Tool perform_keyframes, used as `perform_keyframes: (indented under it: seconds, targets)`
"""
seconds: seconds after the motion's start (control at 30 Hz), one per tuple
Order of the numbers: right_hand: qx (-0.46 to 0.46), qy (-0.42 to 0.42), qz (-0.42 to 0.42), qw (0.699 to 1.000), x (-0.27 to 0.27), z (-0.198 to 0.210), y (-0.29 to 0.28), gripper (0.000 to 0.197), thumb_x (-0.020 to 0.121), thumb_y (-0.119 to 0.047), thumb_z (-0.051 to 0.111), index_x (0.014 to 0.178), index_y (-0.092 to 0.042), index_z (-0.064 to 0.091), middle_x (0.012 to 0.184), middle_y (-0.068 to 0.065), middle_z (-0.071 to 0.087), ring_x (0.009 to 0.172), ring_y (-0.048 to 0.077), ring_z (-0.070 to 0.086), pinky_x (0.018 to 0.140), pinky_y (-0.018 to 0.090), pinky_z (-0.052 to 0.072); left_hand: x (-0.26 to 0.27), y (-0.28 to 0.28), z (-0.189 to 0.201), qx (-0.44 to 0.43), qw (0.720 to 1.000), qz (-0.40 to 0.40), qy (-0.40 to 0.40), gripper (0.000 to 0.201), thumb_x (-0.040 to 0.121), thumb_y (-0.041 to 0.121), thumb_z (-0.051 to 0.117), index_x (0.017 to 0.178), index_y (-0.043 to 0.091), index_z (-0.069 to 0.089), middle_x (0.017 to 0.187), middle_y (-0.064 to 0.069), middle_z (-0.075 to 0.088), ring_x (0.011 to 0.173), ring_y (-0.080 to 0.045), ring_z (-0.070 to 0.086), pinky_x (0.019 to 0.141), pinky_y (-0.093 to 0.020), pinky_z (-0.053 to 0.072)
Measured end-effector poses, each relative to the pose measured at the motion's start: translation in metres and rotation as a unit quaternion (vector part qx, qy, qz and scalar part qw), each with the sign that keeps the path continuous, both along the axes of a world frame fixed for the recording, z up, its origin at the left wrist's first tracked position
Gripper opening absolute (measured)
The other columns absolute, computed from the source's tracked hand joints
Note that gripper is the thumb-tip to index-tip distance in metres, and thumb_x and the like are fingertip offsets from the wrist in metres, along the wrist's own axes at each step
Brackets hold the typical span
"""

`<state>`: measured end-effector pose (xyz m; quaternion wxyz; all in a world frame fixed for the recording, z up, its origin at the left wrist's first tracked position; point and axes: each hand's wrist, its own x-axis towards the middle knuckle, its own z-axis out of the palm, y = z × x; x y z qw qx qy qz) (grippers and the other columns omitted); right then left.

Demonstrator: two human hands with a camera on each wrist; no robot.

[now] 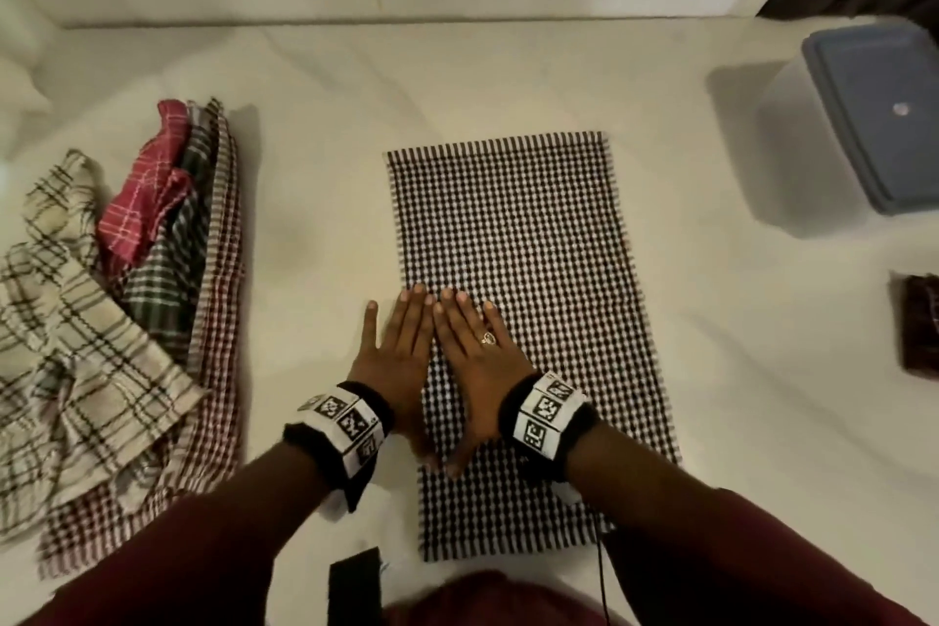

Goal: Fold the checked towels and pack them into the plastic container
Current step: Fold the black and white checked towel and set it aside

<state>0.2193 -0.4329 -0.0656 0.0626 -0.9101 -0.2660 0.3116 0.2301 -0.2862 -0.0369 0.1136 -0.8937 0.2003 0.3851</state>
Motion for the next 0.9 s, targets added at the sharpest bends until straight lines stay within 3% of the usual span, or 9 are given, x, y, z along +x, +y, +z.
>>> perform_keyframes:
  seconds: [0.13,0.3,0.37,0.47,0.6,0.67,0.73,0.8,0.9]
  targets:
    - [-0.010,0.000,-0.036,0.999,-0.003,0.007,-0.034,0.158,0.036,-0.095,0.055,0.146,-0.017,-0.027,0.153,0.001,-0.035,0.137,0.023,-0.038,0.113,0.053,-0.018,0.000,0.002,0.001,-0.015,1.000,0.018,-0.012,0.170,0.030,0.085,0.068,0.123,0.002,-0.047,0.136,-0.019,-0.049,0.133,-0.035,-0.039,0.104,-0.062,-0.023]
    - [-0.055,0.011,-0.223,0.973,-0.018,0.014,-0.120,0.157,0.034,-0.099,0.050,0.140,-0.023,-0.037,0.147,-0.002,-0.044,0.135,0.023,-0.040,0.115,0.054,-0.014,-0.003,0.003,0.005,-0.035,0.999,0.034,-0.017,0.161,0.044,0.075,0.074,0.135,0.003,-0.038,0.141,-0.016,-0.045,0.135,-0.032,-0.037,0.103,-0.060,-0.024]
    - [-0.084,0.027,-0.277,0.957,-0.027,0.022,-0.139,0.156,0.038,-0.097,0.050,0.140,-0.019,-0.038,0.146,0.002,-0.045,0.135,0.024,-0.040,0.115,0.053,-0.013,-0.002,0.004,0.006,-0.038,0.999,0.025,-0.016,0.170,0.033,0.078,0.074,0.134,0.003,-0.039,0.142,-0.017,-0.045,0.134,-0.034,-0.038,0.104,-0.063,-0.023]
    - [-0.083,0.021,-0.249,0.965,-0.055,0.035,-0.113,0.155,0.041,-0.097,0.050,0.140,-0.015,-0.038,0.146,0.008,-0.044,0.136,0.026,-0.039,0.116,0.053,-0.011,-0.004,0.009,0.010,-0.039,0.999,0.001,-0.023,0.177,0.024,0.084,0.070,0.134,-0.001,-0.038,0.144,-0.024,-0.040,0.134,-0.038,-0.037,0.105,-0.065,-0.020]
    - [-0.019,0.015,-0.156,0.987,-0.113,0.040,-0.032,0.154,0.044,-0.096,0.050,0.143,-0.011,-0.031,0.149,0.008,-0.041,0.138,0.024,-0.037,0.116,0.049,-0.013,-0.042,0.014,0.021,-0.108,0.989,-0.053,-0.084,0.153,0.052,0.069,0.075,0.140,-0.004,-0.027,0.147,-0.029,-0.032,0.137,-0.041,-0.030,0.106,-0.056,-0.023]
    - [-0.012,0.009,-0.134,0.991,-0.141,0.038,0.004,0.155,0.043,-0.095,0.052,0.144,-0.009,-0.029,0.150,0.008,-0.039,0.137,0.022,-0.038,0.115,0.045,-0.016,-0.083,0.016,0.020,-0.195,0.979,-0.054,-0.014,0.129,0.071,0.041,0.074,0.143,0.001,-0.025,0.150,-0.021,-0.032,0.139,-0.033,-0.029,0.113,-0.043,-0.019]
    - [-0.009,0.011,-0.132,0.991,-0.160,0.033,0.023,0.156,0.042,-0.093,0.055,0.145,-0.011,-0.028,0.150,0.008,-0.039,0.136,0.020,-0.039,0.115,0.044,-0.017,-0.116,0.016,0.016,-0.257,0.961,-0.001,0.098,0.124,0.074,0.027,0.071,0.141,0.006,-0.030,0.149,-0.010,-0.037,0.138,-0.021,-0.032,0.111,-0.031,-0.018]
    - [-0.019,0.018,-0.134,0.991,-0.176,0.025,0.031,0.157,0.041,-0.093,0.056,0.146,-0.011,-0.026,0.151,0.008,-0.038,0.137,0.020,-0.038,0.116,0.045,-0.014,-0.138,0.020,0.006,-0.280,0.948,0.028,0.148,0.126,0.074,0.028,0.071,0.140,0.007,-0.034,0.148,-0.009,-0.040,0.137,-0.016,-0.034,0.110,-0.030,-0.020]
    - [-0.056,0.013,-0.133,0.989,-0.187,0.017,0.023,0.156,0.042,-0.096,0.050,0.146,-0.008,-0.025,0.152,0.008,-0.035,0.139,0.020,-0.034,0.117,0.047,-0.013,-0.156,0.022,-0.013,-0.236,0.969,-0.010,0.072,0.127,0.072,0.053,0.064,0.141,0.006,-0.032,0.148,-0.011,-0.040,0.137,-0.021,-0.035,0.111,-0.044,-0.024]
